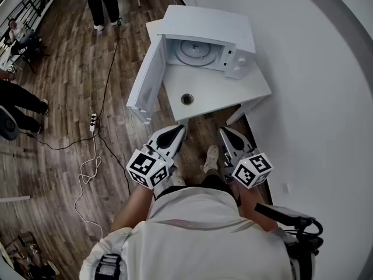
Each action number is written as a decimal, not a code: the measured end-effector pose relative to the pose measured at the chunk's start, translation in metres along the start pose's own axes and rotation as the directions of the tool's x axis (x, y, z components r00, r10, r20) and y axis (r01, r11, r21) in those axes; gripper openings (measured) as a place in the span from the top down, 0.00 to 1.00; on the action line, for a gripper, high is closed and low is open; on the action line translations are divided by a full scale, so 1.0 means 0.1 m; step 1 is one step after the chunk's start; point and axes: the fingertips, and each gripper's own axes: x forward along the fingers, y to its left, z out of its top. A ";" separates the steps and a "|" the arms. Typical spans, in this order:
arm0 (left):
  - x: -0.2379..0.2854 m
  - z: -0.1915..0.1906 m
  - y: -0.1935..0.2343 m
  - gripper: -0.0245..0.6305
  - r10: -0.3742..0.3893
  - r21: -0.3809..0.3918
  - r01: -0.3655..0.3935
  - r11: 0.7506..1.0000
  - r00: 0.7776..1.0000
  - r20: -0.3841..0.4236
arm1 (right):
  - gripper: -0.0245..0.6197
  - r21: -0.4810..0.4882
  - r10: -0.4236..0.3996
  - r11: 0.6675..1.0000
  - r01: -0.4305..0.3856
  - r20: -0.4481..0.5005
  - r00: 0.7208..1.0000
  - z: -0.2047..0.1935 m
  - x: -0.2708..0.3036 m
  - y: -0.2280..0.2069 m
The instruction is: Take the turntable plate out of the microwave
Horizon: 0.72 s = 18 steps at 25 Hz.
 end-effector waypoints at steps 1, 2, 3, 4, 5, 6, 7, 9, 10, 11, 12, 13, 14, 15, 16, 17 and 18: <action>0.01 0.05 0.04 0.95 0.009 0.000 -0.009 1.000 1.000 0.003 | 0.96 0.000 0.011 1.000 -0.011 -0.002 1.000 0.04 0.08 0.00; 0.04 0.09 0.09 0.95 0.021 -0.002 -0.021 1.000 1.000 0.006 | 0.96 -0.001 0.023 1.000 -0.023 -0.006 1.000 0.09 0.16 -0.02; 0.08 0.14 0.14 0.95 0.032 -0.005 -0.032 0.999 0.999 0.008 | 0.96 -0.002 0.034 0.999 -0.034 -0.009 0.999 0.15 0.24 -0.05; 0.12 0.18 0.18 0.95 0.043 -0.007 -0.043 0.999 0.999 0.011 | 0.96 -0.002 0.045 0.999 -0.045 -0.012 0.999 0.20 0.32 -0.08; 0.15 0.21 0.22 0.95 0.053 -0.008 -0.053 0.999 0.999 0.013 | 0.96 -0.001 0.055 0.998 -0.055 -0.014 0.998 0.23 0.38 -0.11; 0.17 0.24 0.25 0.95 0.063 -0.007 -0.062 0.998 0.998 0.015 | 0.96 0.001 0.065 0.998 -0.065 -0.015 0.998 0.25 0.43 -0.13; 0.18 0.26 0.27 0.95 0.071 -0.008 -0.071 0.997 0.997 0.018 | 0.96 0.005 0.076 0.997 -0.076 -0.016 0.997 0.27 0.47 -0.14; 0.22 0.34 0.32 0.95 0.083 -0.011 -0.083 0.997 0.996 0.024 | 0.96 0.010 0.094 0.996 -0.093 -0.020 0.995 0.33 0.57 -0.18; 0.26 0.38 0.34 0.95 0.089 -0.012 -0.089 0.996 0.996 0.025 | 0.96 0.012 0.100 0.995 -0.100 -0.024 0.995 0.36 0.63 -0.21; 0.30 0.41 0.37 0.95 0.097 -0.014 -0.096 0.995 0.995 0.025 | 0.96 0.017 0.107 0.994 -0.107 -0.027 0.994 0.40 0.69 -0.24; 0.35 0.45 0.40 0.95 0.106 -0.015 -0.105 0.994 0.994 0.024 | 0.96 0.023 0.116 0.993 -0.116 -0.031 0.993 0.44 0.76 -0.28; 0.39 0.49 0.43 0.95 0.116 -0.016 -0.115 0.993 0.993 0.024 | 0.96 0.028 0.127 0.992 -0.126 -0.034 0.991 0.48 0.83 -0.31; 0.44 0.53 0.47 0.95 0.126 -0.017 -0.126 0.992 0.992 0.025 | 0.96 0.030 0.137 0.990 -0.136 -0.038 0.990 0.52 0.89 -0.34; 0.49 0.58 0.51 0.95 0.136 -0.019 -0.136 0.991 0.990 0.027 | 0.96 0.033 0.147 0.989 -0.146 -0.043 0.988 0.57 0.94 -0.37; 0.54 0.62 0.54 0.95 0.147 -0.023 -0.146 0.989 0.989 0.031 | 0.96 0.036 0.155 0.988 -0.153 -0.047 0.987 0.61 0.99 -0.42; 0.60 0.65 0.58 0.95 0.158 -0.030 -0.157 0.987 0.987 0.034 | 0.96 0.042 0.160 0.987 -0.158 -0.051 0.986 0.65 1.03 -0.48; 0.66 0.69 0.61 0.95 0.168 -0.039 -0.167 0.985 0.985 0.038 | 0.96 0.051 0.163 0.986 -0.161 -0.053 0.985 0.69 1.07 -0.55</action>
